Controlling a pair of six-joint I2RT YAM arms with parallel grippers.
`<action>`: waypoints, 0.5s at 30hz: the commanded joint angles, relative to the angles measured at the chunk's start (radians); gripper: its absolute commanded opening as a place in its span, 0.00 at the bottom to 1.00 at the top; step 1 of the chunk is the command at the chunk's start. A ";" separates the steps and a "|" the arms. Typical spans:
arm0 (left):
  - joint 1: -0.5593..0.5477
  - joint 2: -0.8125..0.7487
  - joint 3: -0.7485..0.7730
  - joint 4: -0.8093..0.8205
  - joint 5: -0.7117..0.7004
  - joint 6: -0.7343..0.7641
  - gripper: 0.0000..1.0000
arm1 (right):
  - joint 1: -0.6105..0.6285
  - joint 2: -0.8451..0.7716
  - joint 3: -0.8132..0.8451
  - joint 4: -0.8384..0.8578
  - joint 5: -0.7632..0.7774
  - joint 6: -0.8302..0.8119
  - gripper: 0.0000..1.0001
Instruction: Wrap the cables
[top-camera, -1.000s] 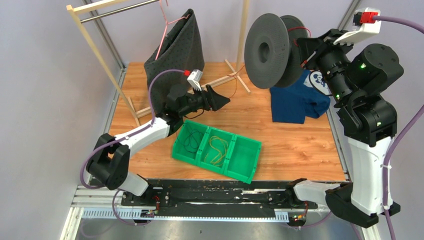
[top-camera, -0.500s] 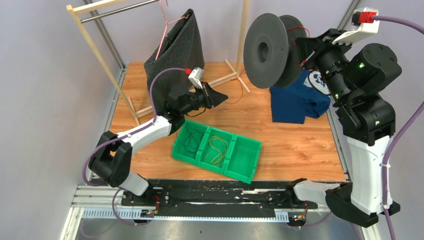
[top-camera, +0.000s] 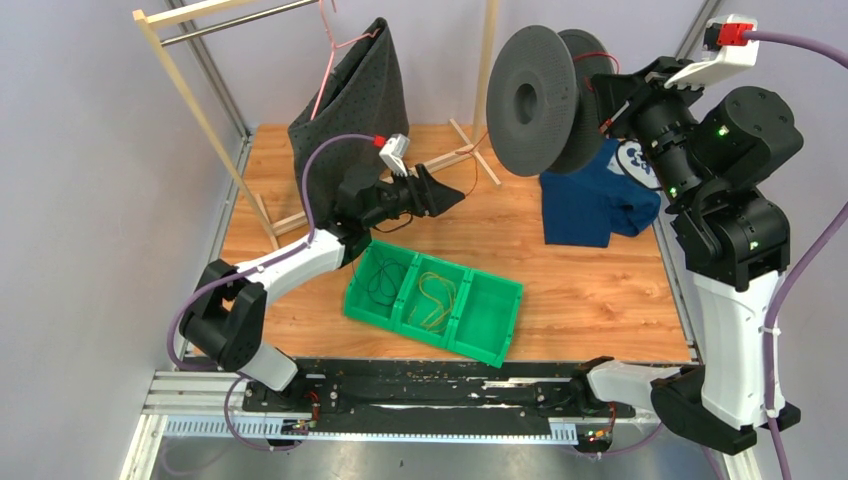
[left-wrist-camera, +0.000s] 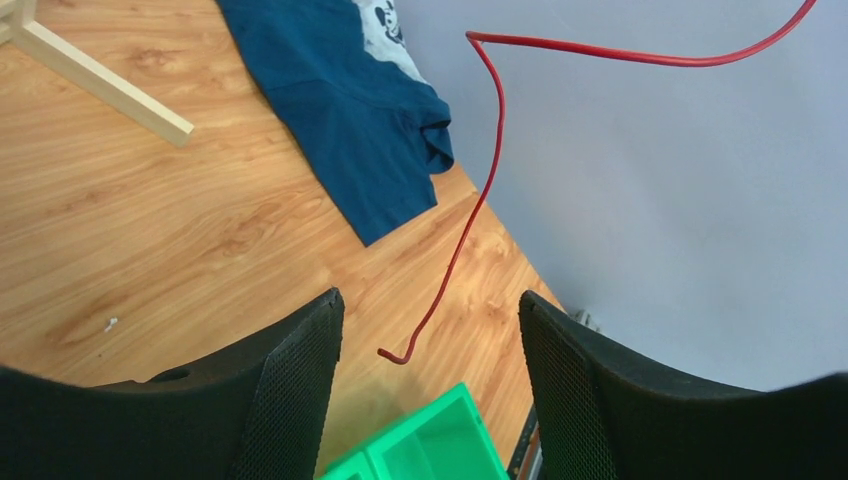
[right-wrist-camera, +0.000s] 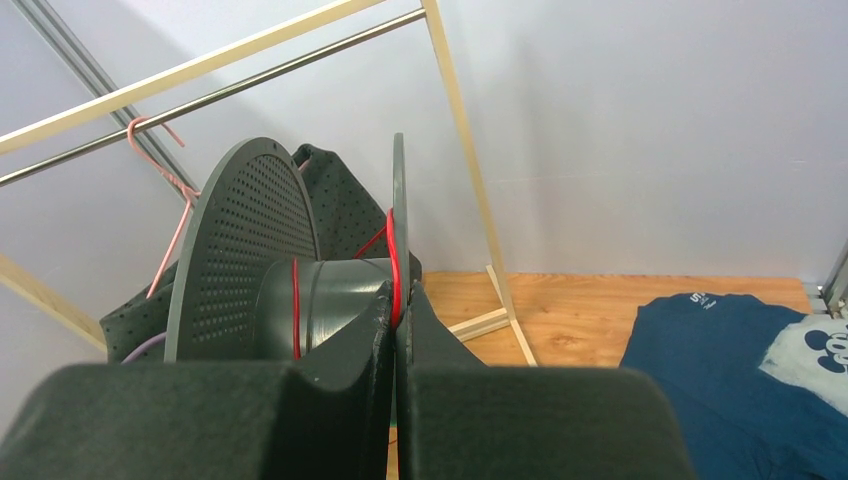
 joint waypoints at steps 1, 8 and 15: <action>-0.004 0.020 0.014 0.015 0.014 0.004 0.66 | 0.009 -0.023 -0.003 0.101 0.001 0.022 0.01; -0.016 0.056 0.020 0.073 0.029 -0.042 0.65 | 0.008 -0.024 -0.003 0.102 0.000 0.024 0.01; -0.033 0.086 0.035 0.077 0.059 -0.050 0.58 | 0.009 -0.029 -0.006 0.101 0.005 0.018 0.01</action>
